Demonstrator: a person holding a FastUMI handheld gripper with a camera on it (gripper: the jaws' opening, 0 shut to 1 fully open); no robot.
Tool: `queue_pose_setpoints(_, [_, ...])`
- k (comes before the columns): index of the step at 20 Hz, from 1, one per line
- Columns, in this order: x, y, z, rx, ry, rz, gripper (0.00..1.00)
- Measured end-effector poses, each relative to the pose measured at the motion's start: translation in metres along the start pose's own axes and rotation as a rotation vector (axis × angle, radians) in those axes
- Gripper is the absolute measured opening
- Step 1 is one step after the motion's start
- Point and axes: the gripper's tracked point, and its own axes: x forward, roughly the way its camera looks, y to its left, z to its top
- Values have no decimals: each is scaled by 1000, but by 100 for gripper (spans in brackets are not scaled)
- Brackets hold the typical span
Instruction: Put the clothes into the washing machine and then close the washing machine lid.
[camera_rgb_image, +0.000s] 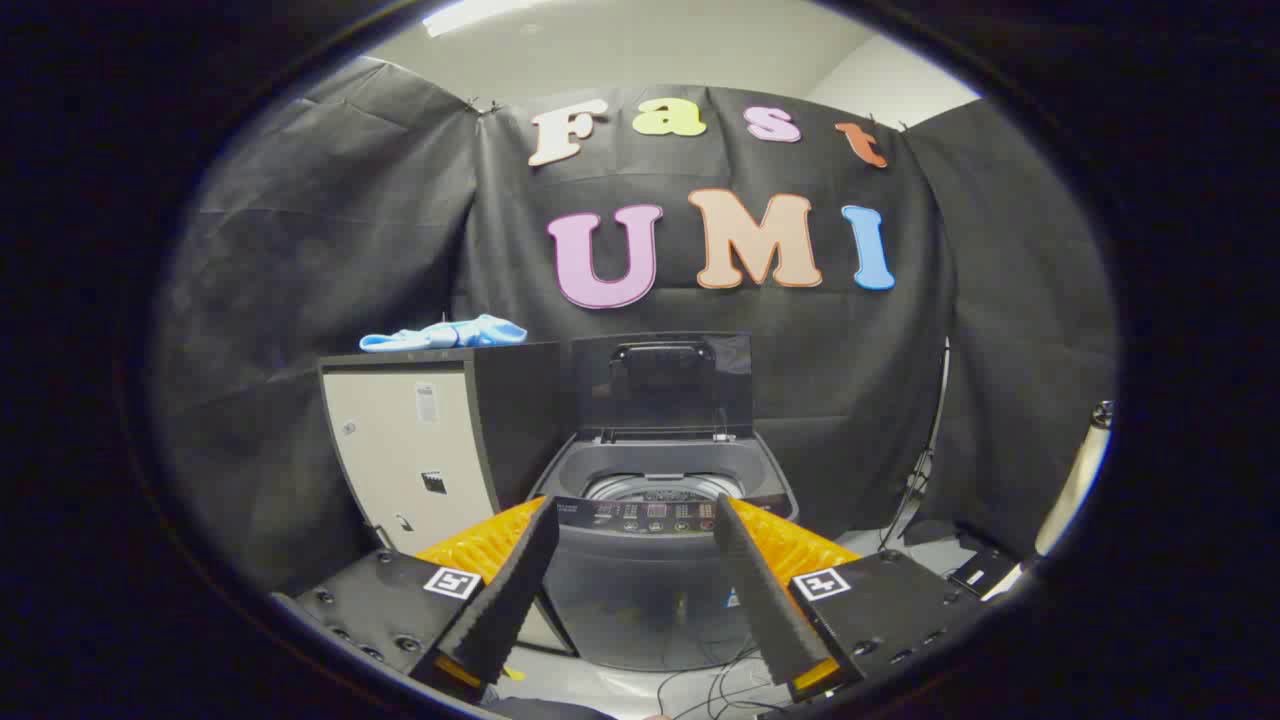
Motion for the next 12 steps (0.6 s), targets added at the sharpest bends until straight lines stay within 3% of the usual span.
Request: queue_pose_setpoints(12, [2,-6,-3,2,14,-26,97])
